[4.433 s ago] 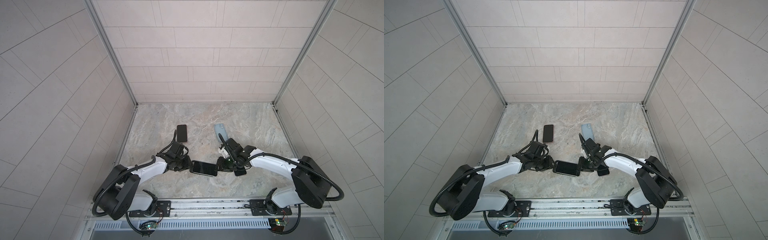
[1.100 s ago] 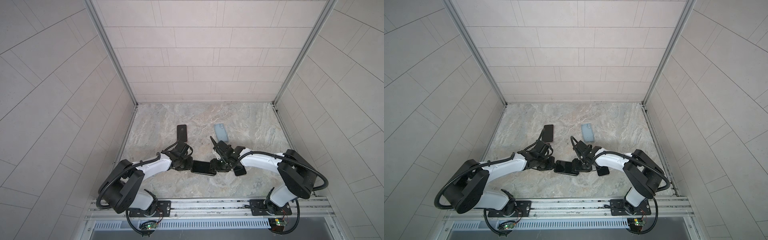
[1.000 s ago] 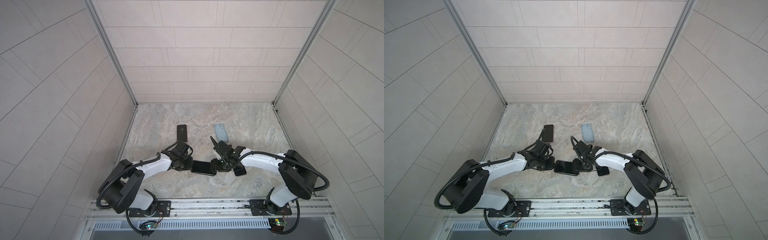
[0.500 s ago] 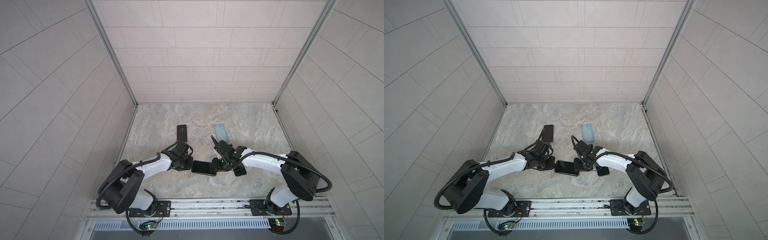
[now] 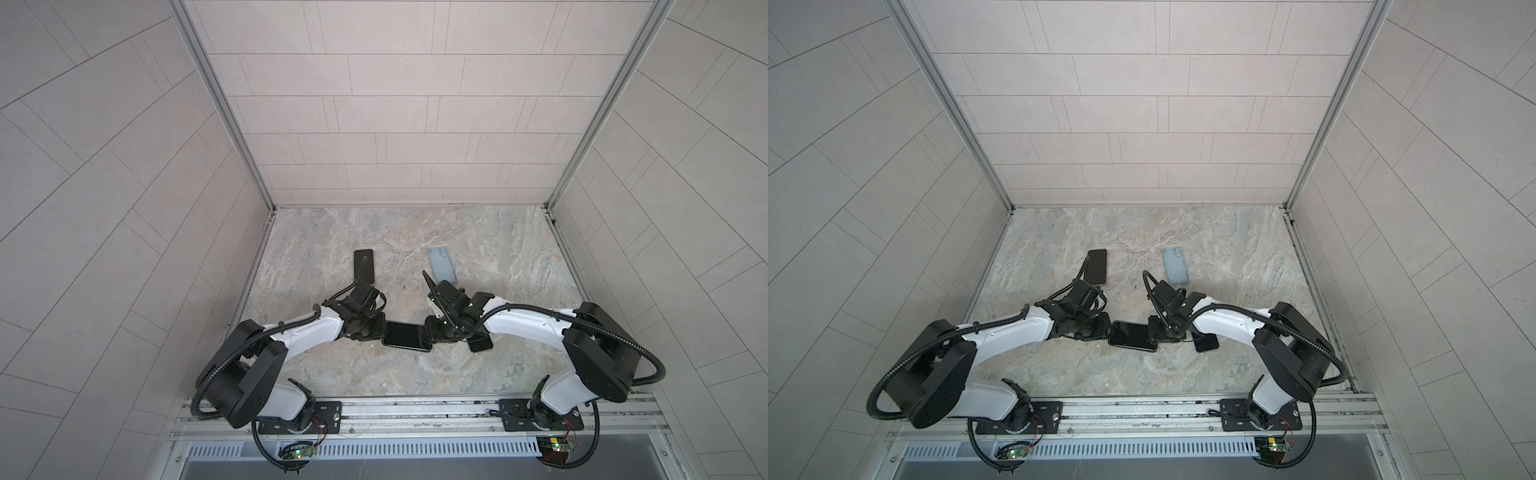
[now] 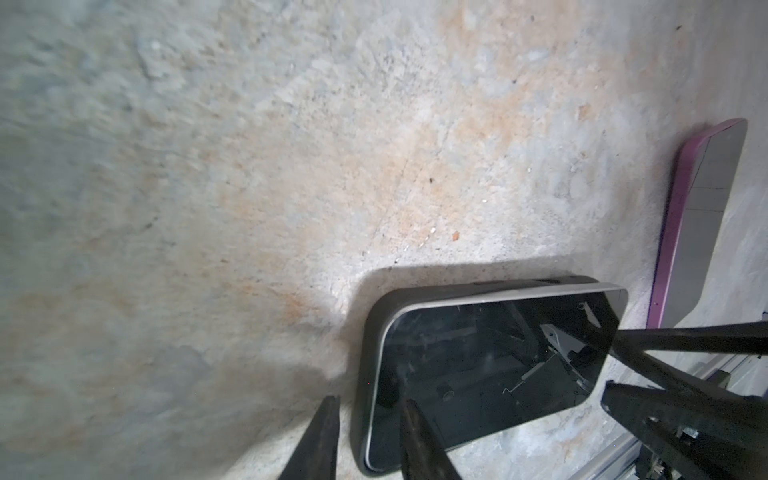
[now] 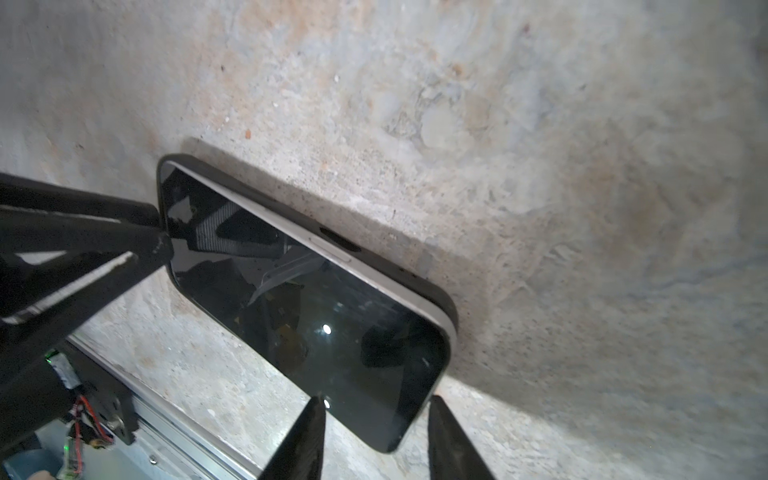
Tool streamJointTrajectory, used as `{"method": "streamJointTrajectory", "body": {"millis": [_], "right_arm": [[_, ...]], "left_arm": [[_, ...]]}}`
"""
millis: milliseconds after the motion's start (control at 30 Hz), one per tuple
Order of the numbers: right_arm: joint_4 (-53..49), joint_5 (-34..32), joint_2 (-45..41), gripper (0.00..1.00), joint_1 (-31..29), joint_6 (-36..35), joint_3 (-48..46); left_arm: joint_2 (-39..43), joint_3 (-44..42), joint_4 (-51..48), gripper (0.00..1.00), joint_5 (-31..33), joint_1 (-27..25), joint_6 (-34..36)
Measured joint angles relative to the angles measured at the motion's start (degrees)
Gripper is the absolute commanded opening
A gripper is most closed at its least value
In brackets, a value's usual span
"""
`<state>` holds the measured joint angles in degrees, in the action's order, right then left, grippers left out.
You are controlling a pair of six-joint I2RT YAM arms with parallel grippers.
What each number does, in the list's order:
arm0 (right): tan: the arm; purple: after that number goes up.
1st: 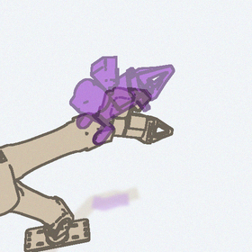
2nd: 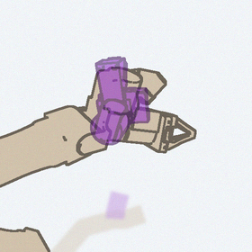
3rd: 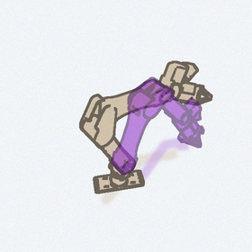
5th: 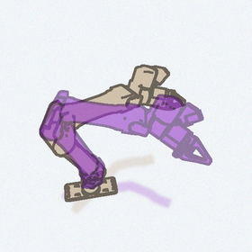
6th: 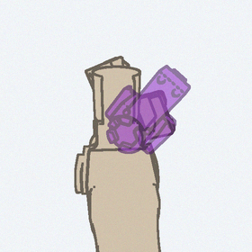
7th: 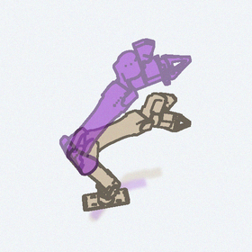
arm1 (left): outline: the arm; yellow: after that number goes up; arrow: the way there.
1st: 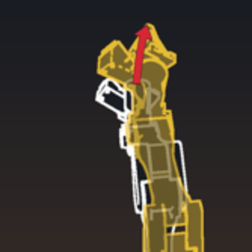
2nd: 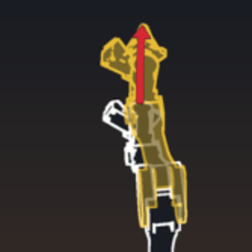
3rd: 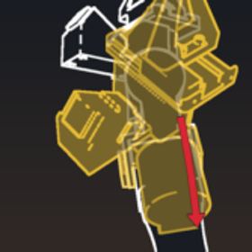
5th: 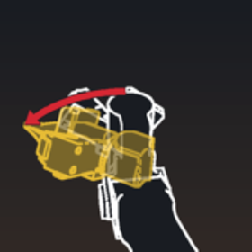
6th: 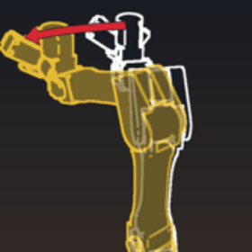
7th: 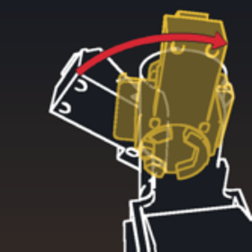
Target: Put the phone into the phone case
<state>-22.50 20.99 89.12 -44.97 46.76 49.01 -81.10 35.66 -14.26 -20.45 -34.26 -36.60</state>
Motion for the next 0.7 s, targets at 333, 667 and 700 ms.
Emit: {"method": "streamJointTrajectory", "body": {"millis": [333, 667, 700], "right_arm": [[0.4, -0.2, -1.8, 0.27, 0.0, 0.4, -1.7], [1.8, -0.2, -2.7, 0.23, 0.0, 1.6, -3.7], [2.1, 0.0, -2.7, 0.23, -0.1, 1.7, -3.8]], "left_arm": [[-0.5, 0.0, 0.1, 0.27, -0.3, 0.0, 0.0], [-0.9, 0.0, 0.1, 0.27, -0.4, 0.0, 0.0], [-0.9, 0.0, 0.2, 0.27, -0.4, 0.0, -0.1]]}}
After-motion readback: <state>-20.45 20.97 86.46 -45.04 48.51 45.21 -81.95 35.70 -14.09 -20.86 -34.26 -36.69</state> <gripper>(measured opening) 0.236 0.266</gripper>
